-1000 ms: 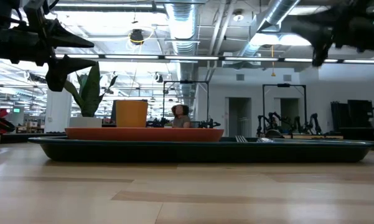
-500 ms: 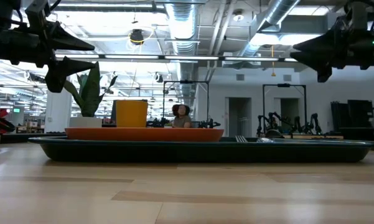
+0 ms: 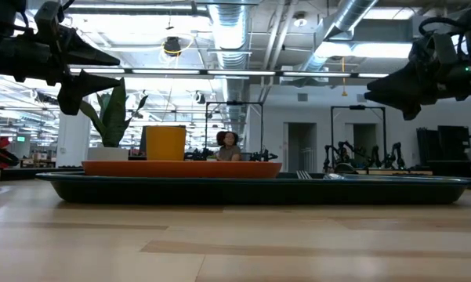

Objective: Pick and place plate/cup/fork/spoon on tray
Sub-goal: Return to Home Position

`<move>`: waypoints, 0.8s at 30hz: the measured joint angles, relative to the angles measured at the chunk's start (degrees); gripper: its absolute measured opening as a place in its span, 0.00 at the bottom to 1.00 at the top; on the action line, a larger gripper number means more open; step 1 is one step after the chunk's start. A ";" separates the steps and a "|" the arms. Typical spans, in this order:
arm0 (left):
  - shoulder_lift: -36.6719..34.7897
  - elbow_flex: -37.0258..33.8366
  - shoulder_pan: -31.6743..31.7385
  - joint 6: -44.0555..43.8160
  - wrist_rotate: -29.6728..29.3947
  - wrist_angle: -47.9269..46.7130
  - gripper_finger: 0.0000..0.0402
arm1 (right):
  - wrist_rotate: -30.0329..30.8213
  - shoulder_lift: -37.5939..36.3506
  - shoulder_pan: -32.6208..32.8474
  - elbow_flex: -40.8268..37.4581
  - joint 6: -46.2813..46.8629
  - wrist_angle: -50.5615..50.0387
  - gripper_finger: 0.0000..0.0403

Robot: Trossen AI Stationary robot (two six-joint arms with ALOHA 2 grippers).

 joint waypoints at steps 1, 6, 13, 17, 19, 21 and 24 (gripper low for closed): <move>0.00 0.00 0.00 -0.15 0.02 0.00 0.48 | -0.01 0.03 0.00 0.00 0.00 0.01 0.42; 0.00 0.00 -0.02 1.15 0.02 -0.02 0.48 | -0.07 0.04 0.00 0.00 0.00 -0.01 0.42; 0.00 0.00 0.00 1.10 0.04 -0.02 0.48 | -0.21 0.04 0.00 0.02 -0.03 -0.05 0.42; 0.00 0.00 -0.02 1.07 0.04 -0.02 0.48 | -0.22 0.04 0.00 0.02 -0.07 -0.07 0.42; 0.00 0.00 -0.02 1.05 0.04 -0.03 0.48 | -0.22 0.04 0.00 0.02 -0.07 -0.07 0.42; 0.00 0.00 0.00 1.03 0.04 -0.04 0.48 | -0.22 0.04 0.00 0.02 -0.09 -0.09 0.42; 0.00 0.00 0.00 0.98 0.06 -0.04 0.48 | -0.22 0.04 0.00 0.02 -0.11 -0.10 0.42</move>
